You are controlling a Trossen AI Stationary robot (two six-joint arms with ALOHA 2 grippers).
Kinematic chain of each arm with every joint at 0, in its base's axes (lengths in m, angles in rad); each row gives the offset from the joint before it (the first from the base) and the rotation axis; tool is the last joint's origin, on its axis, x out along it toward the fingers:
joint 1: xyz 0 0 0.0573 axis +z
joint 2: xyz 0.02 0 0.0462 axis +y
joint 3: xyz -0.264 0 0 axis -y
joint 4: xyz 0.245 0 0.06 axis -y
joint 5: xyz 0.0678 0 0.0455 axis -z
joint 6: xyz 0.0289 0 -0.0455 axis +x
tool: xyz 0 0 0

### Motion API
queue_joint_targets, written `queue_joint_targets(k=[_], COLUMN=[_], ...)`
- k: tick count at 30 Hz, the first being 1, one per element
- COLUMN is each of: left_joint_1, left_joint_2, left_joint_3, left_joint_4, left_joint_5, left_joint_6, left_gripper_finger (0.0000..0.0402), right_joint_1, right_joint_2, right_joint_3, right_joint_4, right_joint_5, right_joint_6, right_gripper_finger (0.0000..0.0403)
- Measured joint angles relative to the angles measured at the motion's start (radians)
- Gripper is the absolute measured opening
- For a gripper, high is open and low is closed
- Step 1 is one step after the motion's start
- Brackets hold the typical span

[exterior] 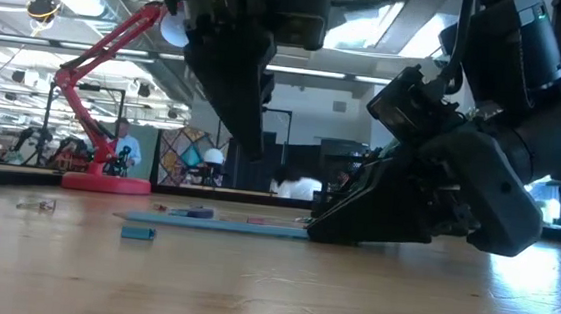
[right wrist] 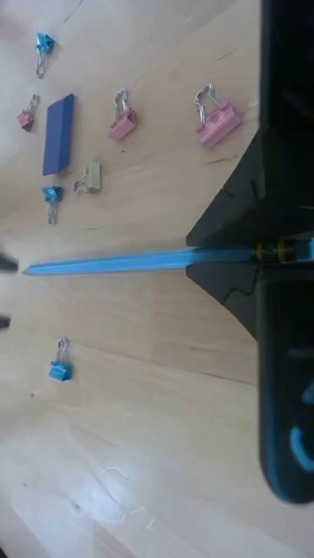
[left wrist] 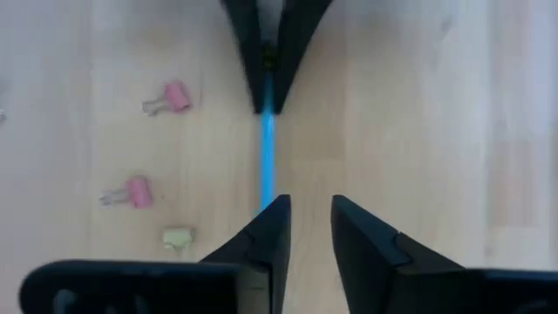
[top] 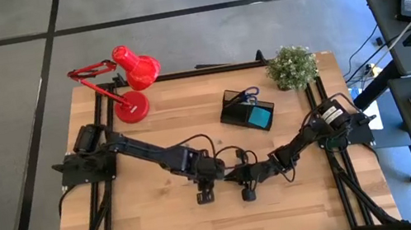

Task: Pick and place office supplies into organizer
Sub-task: Put the blue pencil into the black desk organizer

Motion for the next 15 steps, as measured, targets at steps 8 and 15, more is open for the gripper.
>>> queue_joint_targets(k=[8,15], left_joint_1=[-0.019,-0.050], left_joint_2=[-0.013,-0.032], left_joint_3=[-0.002,-0.002], left_joint_4=[-0.009,-0.037], left_joint_5=[-0.045,-0.170], left_joint_6=[0.036,0.043], left_gripper_finger=[0.0092,0.0088], right_joint_1=[0.000,0.002], right_joint_2=[-0.043,-0.061], right_joint_3=[-0.001,-0.001], right_joint_4=[-0.028,-0.059], right_joint_5=[-0.016,-0.012], right_joint_6=[-0.023,-0.017], right_gripper_finger=[0.0026,0.0024])
